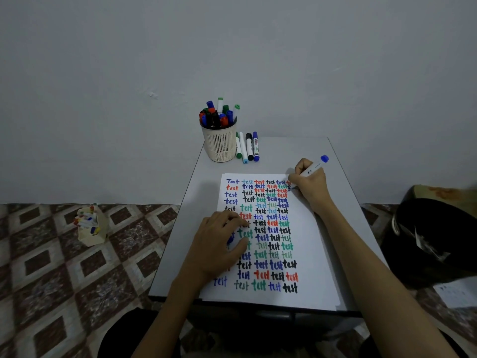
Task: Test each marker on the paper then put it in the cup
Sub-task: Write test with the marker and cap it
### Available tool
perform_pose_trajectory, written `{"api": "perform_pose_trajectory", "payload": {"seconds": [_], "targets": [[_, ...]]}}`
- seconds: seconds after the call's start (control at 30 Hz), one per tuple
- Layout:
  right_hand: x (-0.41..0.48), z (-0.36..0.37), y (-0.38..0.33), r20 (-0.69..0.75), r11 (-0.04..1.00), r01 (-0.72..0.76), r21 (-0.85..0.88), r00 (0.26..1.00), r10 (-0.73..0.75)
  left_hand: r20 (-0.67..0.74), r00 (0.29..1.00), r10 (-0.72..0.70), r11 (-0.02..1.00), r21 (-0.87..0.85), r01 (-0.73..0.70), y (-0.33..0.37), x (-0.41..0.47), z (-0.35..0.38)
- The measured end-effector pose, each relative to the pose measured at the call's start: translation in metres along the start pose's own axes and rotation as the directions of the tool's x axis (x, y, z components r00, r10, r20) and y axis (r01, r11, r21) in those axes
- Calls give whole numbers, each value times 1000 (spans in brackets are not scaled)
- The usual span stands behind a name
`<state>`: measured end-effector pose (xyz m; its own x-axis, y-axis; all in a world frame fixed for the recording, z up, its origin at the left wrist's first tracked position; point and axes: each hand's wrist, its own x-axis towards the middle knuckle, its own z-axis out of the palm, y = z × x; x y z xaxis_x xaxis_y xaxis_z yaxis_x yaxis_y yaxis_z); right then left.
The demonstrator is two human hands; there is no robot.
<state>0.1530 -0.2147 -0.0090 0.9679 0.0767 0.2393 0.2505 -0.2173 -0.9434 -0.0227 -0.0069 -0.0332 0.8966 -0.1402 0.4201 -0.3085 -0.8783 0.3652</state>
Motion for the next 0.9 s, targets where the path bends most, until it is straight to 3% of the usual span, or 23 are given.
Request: {"api": "perform_pose_trajectory", "payload": {"seconds": [0.2,0.37,0.73,0.9], "targets": [[-1,3,-1,35,1000,-8,-18,999,9,3,1000,-8,1000,-1,8,-1,0,1],[0,-2,3,-31,998,-28,54,999,29,0,1000,-11,1000,3,11,-1,0,1],[2,-2,4,4,1000,-21,5,1000,21,-1,1000,-9,1000,3,9,-1,1,1],[0,-2,3,-82,999,-41,29,996,44,-4,1000,-13,1000,6,13,0,1,0]]}}
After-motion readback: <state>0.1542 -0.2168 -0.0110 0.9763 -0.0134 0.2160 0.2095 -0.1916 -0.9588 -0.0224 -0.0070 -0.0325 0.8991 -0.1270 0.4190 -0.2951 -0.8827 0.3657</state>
